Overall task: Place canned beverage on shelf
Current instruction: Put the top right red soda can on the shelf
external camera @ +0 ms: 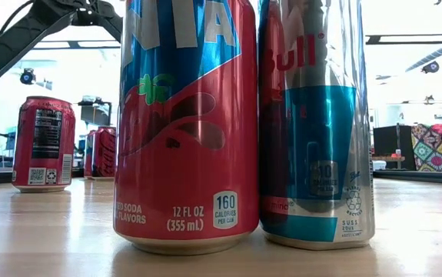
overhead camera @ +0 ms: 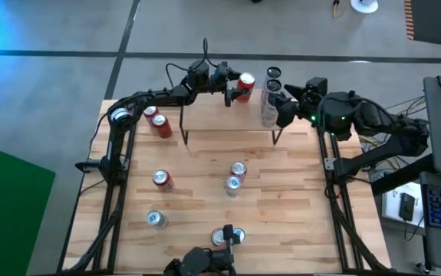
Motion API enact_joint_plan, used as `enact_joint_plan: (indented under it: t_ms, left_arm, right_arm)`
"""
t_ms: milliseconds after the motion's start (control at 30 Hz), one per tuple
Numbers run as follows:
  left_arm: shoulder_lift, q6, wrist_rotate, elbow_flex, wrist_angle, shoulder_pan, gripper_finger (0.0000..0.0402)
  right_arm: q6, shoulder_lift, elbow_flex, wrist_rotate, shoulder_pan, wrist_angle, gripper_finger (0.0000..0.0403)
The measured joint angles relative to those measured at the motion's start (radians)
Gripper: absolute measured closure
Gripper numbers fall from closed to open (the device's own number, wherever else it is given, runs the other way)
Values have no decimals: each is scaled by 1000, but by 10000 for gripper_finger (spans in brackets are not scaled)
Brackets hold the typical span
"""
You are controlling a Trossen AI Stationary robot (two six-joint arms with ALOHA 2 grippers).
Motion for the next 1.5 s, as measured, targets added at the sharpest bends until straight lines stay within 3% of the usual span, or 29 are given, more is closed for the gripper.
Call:
enact_joint_plan:
  t_ms: [633, 967, 1167, 1500]
  left_arm:
    - [-49, -60, -4, 4, -78, 14, 68]
    - [-168, -23, -3, 21, -431, 43, 68]
    - [-174, 49, -42, 20, -644, 39, 93]
    - [-144, 14, -111, 19, -658, 30, 156]
  right_arm:
    - [-18, 20, 0, 10, 0, 23, 77]
    - [-25, 20, 0, 11, 0, 23, 77]
    - [-50, 20, 0, 11, 0, 24, 77]
    - [-92, 20, 0, 51, 0, 31, 77]
